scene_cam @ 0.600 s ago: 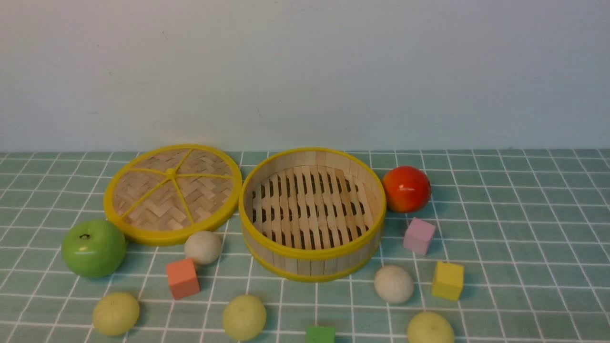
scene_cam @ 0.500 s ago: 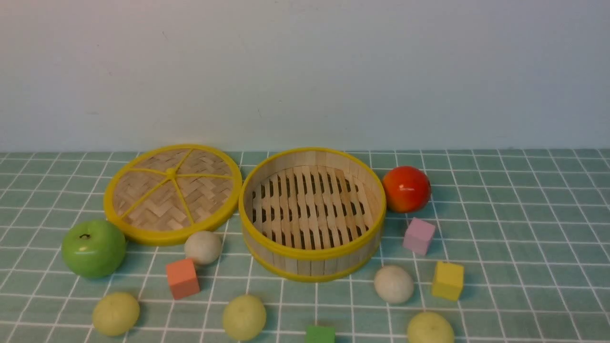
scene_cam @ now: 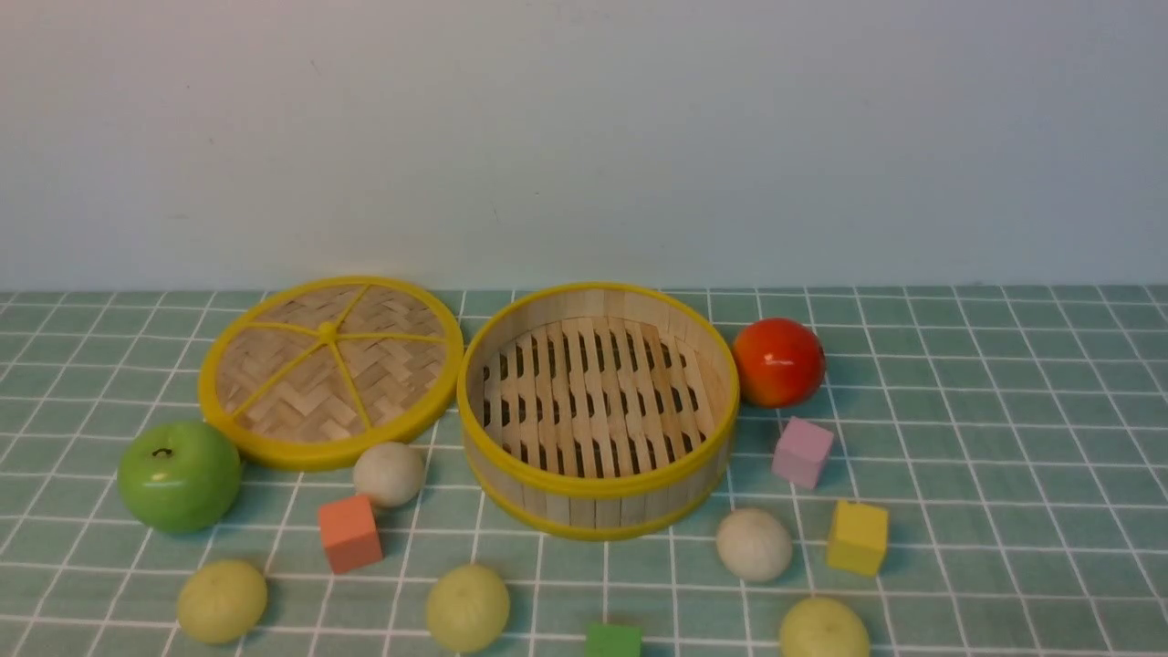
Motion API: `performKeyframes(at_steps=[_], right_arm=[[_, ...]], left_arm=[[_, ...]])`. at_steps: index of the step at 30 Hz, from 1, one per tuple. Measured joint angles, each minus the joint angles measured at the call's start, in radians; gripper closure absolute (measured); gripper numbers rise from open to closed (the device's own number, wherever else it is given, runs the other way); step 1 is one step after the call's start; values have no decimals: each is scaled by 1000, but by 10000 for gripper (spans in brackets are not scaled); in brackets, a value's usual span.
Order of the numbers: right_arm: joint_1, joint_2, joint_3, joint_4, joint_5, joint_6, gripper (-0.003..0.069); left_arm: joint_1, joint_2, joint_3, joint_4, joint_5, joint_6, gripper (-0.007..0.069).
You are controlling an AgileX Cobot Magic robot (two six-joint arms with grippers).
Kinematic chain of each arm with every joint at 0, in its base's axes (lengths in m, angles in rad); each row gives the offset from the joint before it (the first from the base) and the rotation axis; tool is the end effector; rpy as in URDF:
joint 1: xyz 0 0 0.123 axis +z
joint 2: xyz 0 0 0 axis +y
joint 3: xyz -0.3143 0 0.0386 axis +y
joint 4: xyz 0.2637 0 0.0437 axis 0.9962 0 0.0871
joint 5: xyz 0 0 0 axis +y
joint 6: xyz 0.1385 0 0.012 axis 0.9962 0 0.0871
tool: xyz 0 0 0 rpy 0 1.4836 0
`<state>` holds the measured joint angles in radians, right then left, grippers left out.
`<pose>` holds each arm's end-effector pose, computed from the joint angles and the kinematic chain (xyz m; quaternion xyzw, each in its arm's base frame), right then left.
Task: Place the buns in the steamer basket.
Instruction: Use the left arm to grab a steamed stuffed bun
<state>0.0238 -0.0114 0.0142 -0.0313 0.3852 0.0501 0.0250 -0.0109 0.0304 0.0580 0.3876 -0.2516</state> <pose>0.0819 0.0003 0.1597 0.0024 0.8050 0.0086 0.5932 0.0816 0.0051 0.1530 -0.0965 0.8047 -0.0417 0.5842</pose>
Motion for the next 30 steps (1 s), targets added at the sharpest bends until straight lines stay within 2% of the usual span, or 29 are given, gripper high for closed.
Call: performKeyframes(at_steps=[24,28,30], right_arm=[[-1,0,0,0,0,0,421],[-1,0,0,0,0,0,421],[-1,0,0,0,0,0,421]], left_arm=[[0,0,0,7,0,0,386],[0,0,0,38,-47,-4,386],[0,0,0,8,-115,-49,386]])
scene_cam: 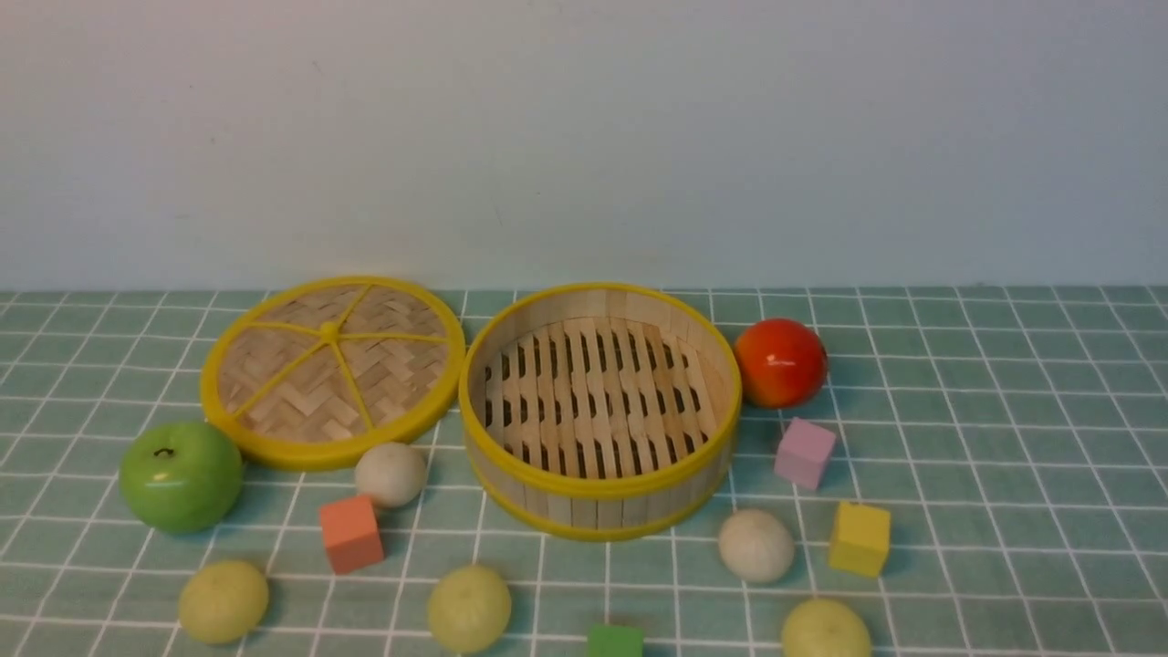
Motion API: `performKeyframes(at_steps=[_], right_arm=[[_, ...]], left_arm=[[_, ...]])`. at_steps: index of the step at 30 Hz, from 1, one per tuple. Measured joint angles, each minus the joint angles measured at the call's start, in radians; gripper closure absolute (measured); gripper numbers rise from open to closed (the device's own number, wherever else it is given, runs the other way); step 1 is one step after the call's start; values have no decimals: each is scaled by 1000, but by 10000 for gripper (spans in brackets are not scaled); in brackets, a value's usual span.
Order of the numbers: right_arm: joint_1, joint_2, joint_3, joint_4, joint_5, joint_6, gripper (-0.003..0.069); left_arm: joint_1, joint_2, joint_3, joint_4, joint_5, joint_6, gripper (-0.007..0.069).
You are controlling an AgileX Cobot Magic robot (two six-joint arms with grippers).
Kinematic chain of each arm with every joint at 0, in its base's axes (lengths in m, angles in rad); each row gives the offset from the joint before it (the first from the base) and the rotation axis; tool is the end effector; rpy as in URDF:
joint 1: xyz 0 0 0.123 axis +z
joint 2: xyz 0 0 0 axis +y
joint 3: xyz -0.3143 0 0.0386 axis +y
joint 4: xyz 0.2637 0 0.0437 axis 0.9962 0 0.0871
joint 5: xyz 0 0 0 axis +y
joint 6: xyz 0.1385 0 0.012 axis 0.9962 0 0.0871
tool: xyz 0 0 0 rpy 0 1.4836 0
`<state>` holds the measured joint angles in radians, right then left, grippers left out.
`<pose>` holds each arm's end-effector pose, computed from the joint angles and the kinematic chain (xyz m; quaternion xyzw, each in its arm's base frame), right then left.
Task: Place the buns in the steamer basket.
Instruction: Use the left arm to grab a steamed stuffed bun
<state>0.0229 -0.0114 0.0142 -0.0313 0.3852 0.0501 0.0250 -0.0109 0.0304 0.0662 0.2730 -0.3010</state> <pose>0.0819 0.0002 0.1597 0.0028 0.8050 0.0083 0.5932 0.0858 0.0046 0.1684 -0.1070 0.7682 -0.0600 0.6283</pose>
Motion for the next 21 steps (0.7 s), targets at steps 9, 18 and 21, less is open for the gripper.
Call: performKeyframes(at_steps=[9,18,21], right_arm=[[0,0,0,0,0,0,421],[0,0,0,0,0,0,421],[0,0,0,0,0,0,421]], left_arm=[[0,0,0,-198,-340,-205,386],[0,18,-169,-137,-169,-188,386],[0,99,-294,-136,-64,-188,386]])
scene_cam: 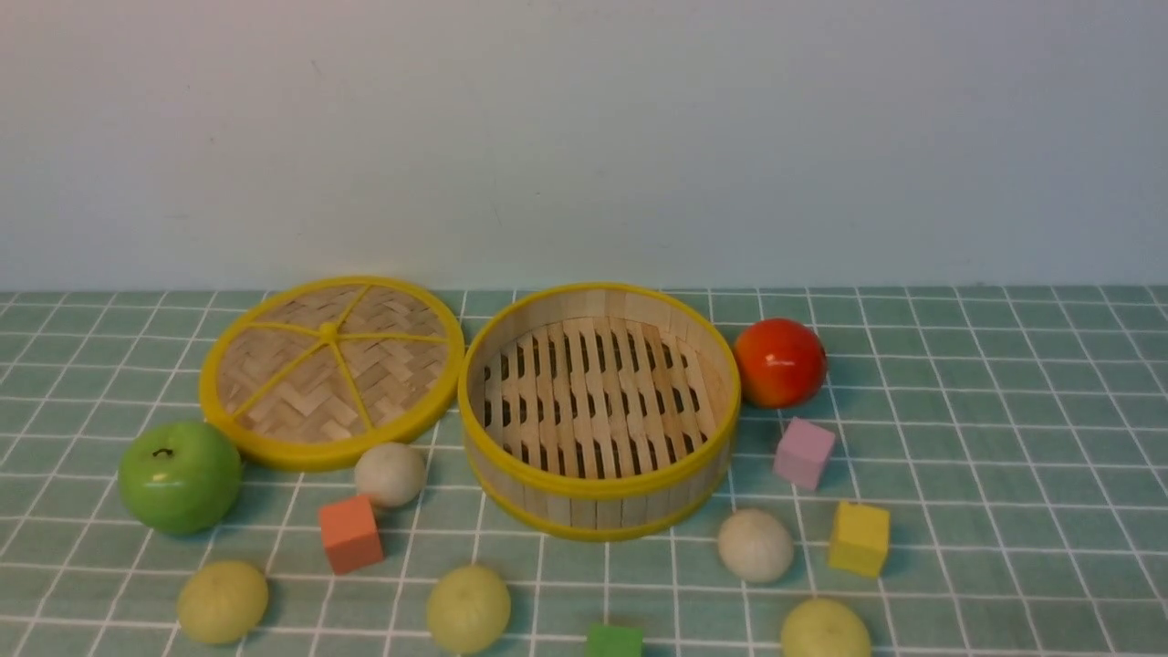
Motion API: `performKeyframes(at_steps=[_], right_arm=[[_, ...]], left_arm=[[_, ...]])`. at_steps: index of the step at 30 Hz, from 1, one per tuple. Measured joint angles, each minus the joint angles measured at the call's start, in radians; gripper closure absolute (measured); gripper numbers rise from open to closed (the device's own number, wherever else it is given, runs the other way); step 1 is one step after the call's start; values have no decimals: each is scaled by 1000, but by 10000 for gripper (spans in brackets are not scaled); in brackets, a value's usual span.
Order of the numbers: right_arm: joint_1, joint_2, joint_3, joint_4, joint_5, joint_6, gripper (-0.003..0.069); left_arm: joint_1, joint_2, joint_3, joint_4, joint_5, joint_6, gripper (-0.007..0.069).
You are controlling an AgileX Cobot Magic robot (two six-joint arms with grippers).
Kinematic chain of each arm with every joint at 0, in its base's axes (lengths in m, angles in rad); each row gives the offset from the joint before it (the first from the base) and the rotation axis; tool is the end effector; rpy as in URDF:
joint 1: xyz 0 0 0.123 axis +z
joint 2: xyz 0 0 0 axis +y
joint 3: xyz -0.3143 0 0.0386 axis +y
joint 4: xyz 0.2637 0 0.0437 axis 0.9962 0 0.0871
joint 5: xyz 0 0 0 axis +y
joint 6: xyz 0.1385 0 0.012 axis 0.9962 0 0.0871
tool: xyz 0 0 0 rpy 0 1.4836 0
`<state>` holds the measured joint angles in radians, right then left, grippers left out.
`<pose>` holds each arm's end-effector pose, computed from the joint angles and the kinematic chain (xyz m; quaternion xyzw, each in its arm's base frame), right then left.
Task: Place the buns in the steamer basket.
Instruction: Use the left arm to grab a steamed stuffed bun
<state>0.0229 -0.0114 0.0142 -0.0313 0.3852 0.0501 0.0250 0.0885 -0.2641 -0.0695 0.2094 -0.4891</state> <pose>0.0819 0.0002 0.1597 0.0028 0.8050 0.0083 0.5932 0.0812 0.0000 0.2857 -0.1923 0.6604 -0.1956 0.6990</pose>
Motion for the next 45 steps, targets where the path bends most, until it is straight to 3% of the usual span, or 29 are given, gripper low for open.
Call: performKeyframes(at_steps=[8,12,18,23,27,32,36,43,45], right_arm=[[0,0,0,0,0,0,421],[0,0,0,0,0,0,421],[0,0,0,0,0,0,421],[0,0,0,0,0,0,421],[0,0,0,0,0,0,421],[0,0,0,0,0,0,421],[0,0,0,0,0,0,421],[0,0,0,0,0,0,420],[0,0,0,0,0,0,420]], left_arm=[[0,402,-329,-24,315,0,386],[0,579,-353,-60,311,-13,386],[0,826,-355,-233,188,-57,386],[0,1012,-365,-274,191,52,386],[0,1182,-444,-272,373,180,386],[0,1362,-573,-204,538,218,386],[0,1420,-617,-147,553,179,386],[-109,1470,-642,42,567,29,386],[-175,1482,-643,139,565,-75,386]])
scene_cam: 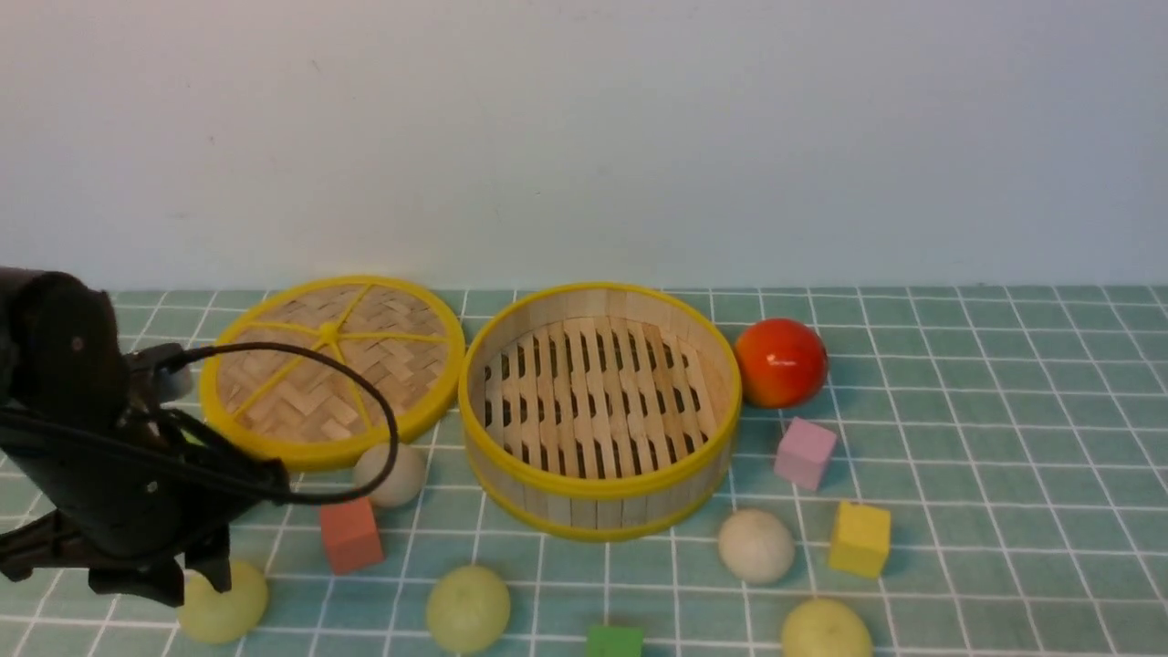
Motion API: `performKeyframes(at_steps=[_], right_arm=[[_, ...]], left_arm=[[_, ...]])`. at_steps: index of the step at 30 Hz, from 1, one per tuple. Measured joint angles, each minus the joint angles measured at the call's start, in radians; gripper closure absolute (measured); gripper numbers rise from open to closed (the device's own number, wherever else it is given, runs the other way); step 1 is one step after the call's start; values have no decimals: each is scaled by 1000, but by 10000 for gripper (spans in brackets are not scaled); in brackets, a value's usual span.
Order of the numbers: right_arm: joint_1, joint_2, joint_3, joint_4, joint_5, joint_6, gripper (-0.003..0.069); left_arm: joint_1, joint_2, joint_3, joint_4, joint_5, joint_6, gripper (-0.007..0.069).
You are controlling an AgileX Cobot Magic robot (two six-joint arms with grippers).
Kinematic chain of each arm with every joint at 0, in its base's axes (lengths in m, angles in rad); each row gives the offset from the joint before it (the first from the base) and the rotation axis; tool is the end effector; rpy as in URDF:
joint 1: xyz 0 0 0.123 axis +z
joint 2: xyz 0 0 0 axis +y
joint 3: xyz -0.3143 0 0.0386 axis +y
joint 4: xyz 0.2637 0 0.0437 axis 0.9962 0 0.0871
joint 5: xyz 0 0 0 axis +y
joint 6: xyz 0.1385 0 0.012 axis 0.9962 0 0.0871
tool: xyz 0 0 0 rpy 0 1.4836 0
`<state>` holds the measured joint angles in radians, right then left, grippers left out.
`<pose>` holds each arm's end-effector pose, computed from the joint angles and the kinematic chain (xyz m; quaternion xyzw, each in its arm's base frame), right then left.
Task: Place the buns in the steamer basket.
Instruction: Use the left arm to grab a steamed stuffed bun
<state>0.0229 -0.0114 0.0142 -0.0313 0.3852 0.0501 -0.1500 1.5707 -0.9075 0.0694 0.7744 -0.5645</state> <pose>0.0819 0.0002 0.1597 0.0028 0.8050 0.0083 0.5932 0.3013 -0.0387 0.1739 -0.1829 0.9766 -0.0133 0.1124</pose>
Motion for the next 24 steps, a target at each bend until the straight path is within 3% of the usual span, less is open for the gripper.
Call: performKeyframes(at_steps=[8,24], right_arm=[[0,0,0,0,0,0,420],[0,0,0,0,0,0,420]], left_arm=[[-25,30,0,140,-51,-126,386],[-25,118,-3,127,-109,-127,400]])
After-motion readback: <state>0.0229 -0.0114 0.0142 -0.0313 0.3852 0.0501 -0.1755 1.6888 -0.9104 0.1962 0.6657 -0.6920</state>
